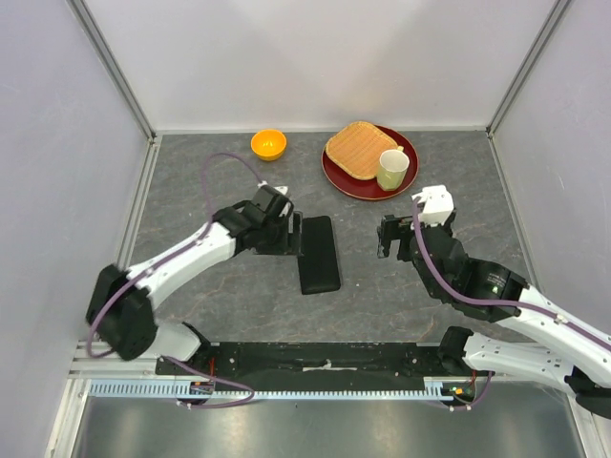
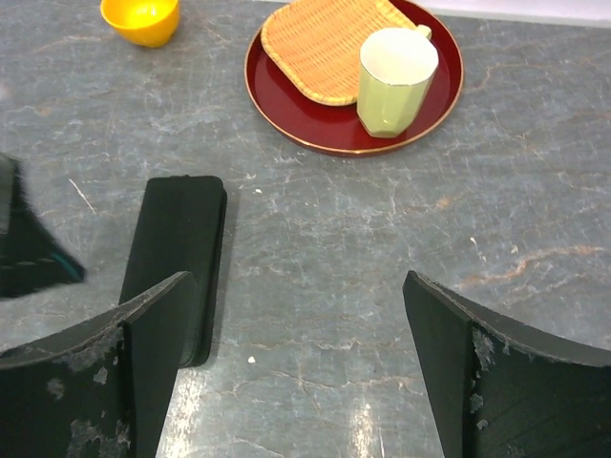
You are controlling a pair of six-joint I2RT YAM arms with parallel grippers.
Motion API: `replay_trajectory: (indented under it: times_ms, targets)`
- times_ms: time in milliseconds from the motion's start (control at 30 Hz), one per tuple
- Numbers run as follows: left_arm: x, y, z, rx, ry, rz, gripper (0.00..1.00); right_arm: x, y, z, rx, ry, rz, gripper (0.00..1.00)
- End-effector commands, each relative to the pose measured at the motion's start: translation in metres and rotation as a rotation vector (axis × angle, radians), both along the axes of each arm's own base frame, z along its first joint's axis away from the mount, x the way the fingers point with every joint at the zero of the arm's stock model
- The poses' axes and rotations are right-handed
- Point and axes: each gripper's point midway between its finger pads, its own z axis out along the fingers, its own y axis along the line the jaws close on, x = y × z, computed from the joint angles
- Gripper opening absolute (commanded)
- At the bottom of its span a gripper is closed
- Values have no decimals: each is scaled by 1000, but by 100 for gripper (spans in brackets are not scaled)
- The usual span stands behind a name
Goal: Sort the hair-cutting tools
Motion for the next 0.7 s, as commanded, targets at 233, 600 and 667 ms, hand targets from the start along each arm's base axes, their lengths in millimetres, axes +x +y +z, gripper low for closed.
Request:
replay_trajectory:
  times_ms: [233, 600, 667]
  targets:
    - [-34, 81, 166, -97, -521, 48, 89, -19, -64, 42, 140, -61, -190, 98]
    - [-69, 111, 263, -242, -748, 60, 92, -34, -108, 84, 236, -155, -276, 96]
    - [-70, 111, 271, -256, -768, 55, 92, -34, -109, 84, 239, -156, -275, 96]
